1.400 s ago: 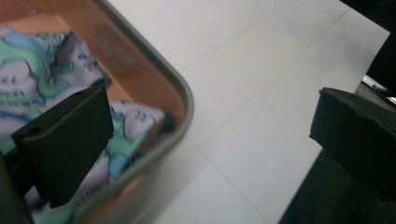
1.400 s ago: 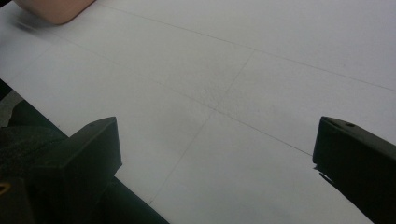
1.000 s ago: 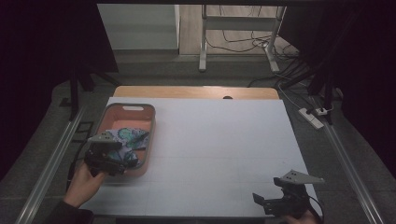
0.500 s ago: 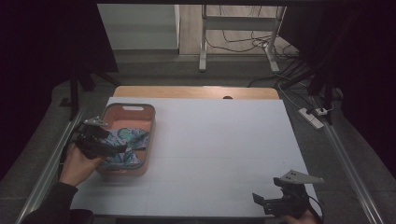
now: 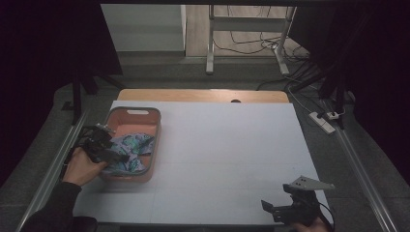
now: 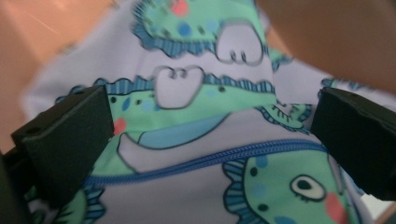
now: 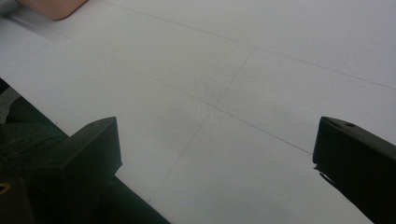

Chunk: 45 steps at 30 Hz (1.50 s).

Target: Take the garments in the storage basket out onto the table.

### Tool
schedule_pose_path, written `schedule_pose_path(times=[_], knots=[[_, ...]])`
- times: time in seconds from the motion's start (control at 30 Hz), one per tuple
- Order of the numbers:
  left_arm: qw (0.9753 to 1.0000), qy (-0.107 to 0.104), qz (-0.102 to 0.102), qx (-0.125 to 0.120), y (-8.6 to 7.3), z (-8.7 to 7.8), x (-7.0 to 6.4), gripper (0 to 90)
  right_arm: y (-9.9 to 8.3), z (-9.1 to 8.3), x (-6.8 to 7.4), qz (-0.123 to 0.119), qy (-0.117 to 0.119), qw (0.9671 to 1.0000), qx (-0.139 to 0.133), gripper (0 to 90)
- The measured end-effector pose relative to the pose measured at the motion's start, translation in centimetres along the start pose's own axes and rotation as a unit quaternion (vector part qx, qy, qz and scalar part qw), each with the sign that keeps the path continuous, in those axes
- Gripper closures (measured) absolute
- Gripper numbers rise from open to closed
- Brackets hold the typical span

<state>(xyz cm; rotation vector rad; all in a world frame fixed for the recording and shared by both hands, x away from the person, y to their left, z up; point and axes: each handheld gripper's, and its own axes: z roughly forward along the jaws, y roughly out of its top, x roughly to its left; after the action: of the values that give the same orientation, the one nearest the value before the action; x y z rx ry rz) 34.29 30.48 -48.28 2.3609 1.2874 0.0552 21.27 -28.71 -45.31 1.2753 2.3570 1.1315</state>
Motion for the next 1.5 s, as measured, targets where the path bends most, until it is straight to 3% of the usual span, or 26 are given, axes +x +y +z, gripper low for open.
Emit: schedule_pose_path(times=[0.03, 0.13, 0.17, 0.27, 0.33, 0.43, 0.53, 0.57, 0.6, 0.67, 0.87, 1.0, 1.03, 1.1, 1.2, 1.23, 1.27, 1.3, 1.33, 1.37, 1.47, 1.5], knots=[[0.9999, 0.007, 0.008, 0.009, 0.1, 0.1, -0.2, 0.0, 0.0, 0.0, 0.0, 0.000, 0.000, 1.0000, 0.000, 1.2], [0.9996, 0.001, 0.017, 0.024, 0.2, 0.3, -0.4, 0.3, 0.0, 0.0, 0.0, -0.001, 0.000, 1.0000, 0.000, 1.2], [0.9988, 0.006, 0.025, 0.042, 0.2, 0.6, -0.7, 1.9, 0.0, 0.0, 0.0, -0.001, -0.001, 1.0000, 0.001, 1.2], [0.9980, 0.002, 0.015, 0.062, 0.5, 0.9, -0.7, 6.4, 0.0, 0.0, 0.0, -0.001, -0.001, 1.0000, 0.001, 1.2], [0.9949, 0.030, 0.013, 0.095, 0.9, 1.5, -0.8, 12.3, 0.0, 0.0, 0.0, 0.000, -0.001, 1.0000, 0.002, 1.2], [0.9900, 0.043, 0.014, 0.134, 1.6, 2.2, -1.1, 13.2, 0.0, 0.1, 0.1, -0.001, -0.003, 1.0000, 0.002, 1.2], [0.9885, 0.043, 0.008, 0.145, 1.8, 2.5, -1.0, 11.0, 0.0, 0.1, 0.0, -0.001, -0.002, 1.0000, 0.003, 1.2], [0.9875, 0.047, 0.007, 0.151, 1.9, 2.7, -1.0, 11.0, 0.0, 0.1, 0.0, -0.001, -0.002, 1.0000, 0.003, 1.2], [0.9840, 0.057, 0.012, 0.168, 2.2, 3.0, -1.1, 11.1, 0.0, 0.1, 0.0, -0.001, -0.002, 1.0000, 0.003, 1.2], [0.9833, 0.061, 0.014, 0.171, 2.2, 3.1, -1.1, 13.8, 0.0, 0.1, 0.0, -0.001, -0.002, 1.0000, 0.003, 1.2], [0.9870, 0.075, 0.019, 0.141, 1.6, 2.3, -1.1, 46.7, 0.0, 0.0, 0.1, -0.003, -0.001, 1.0000, 0.003, 1.2], [0.9884, 0.074, 0.009, 0.132, 1.5, 2.1, -0.9, 59.2, 0.0, 0.0, 0.1, -0.004, -0.002, 1.0000, 0.004, 1.2], [0.9896, 0.071, -0.007, 0.125, 1.5, 1.9, -0.8, 60.8, 0.0, 0.0, 0.1, -0.004, -0.002, 1.0000, 0.004, 1.2], [0.9910, 0.070, -0.013, 0.114, 1.4, 1.7, -0.7, 63.4, 0.0, 0.0, 0.1, -0.006, -0.002, 1.0000, 0.003, 1.2], [0.9928, 0.075, -0.014, 0.092, 1.3, 1.3, -0.9, 68.6, 0.0, 0.1, 0.1, -0.004, -0.002, 1.0000, 0.004, 1.2], [0.9949, 0.074, -0.017, 0.066, 1.2, 0.6, -0.9, 70.4, 0.0, 0.1, 0.1, -0.004, -0.001, 1.0000, 0.003, 1.2], [0.9949, 0.074, -0.017, 0.066, 1.2, 0.6, -0.9, 70.9, 0.0, 0.1, 0.1, -0.004, -0.001, 1.0000, 0.003, 1.2], [0.9966, 0.071, -0.012, 0.039, 1.2, 0.0, -1.0, 71.0, 0.0, 0.1, 0.1, -0.003, -0.001, 1.0000, 0.003, 1.2], [0.9966, 0.071, -0.012, 0.039, 1.2, 0.0, -1.0, 71.0, 0.0, 0.1, 0.1, -0.004, -0.001, 1.0000, 0.003, 1.2], [0.9984, 0.051, -0.018, 0.018, 1.2, -0.6, -0.8, 71.1, 0.0, 0.1, 0.1, -0.003, -0.001, 1.0000, 0.003, 1.2], [0.9991, 0.034, -0.023, -0.004, 1.2, -1.2, -0.6, 71.1, 0.0, 0.1, 0.1, -0.003, -0.001, 1.0000, 0.002, 1.2], [0.9990, 0.018, -0.027, -0.029, 1.2, -1.9, -0.5, 71.1, 0.0, 0.1, 0.1, -0.003, -0.002, 1.0000, 0.003, 1.2]])
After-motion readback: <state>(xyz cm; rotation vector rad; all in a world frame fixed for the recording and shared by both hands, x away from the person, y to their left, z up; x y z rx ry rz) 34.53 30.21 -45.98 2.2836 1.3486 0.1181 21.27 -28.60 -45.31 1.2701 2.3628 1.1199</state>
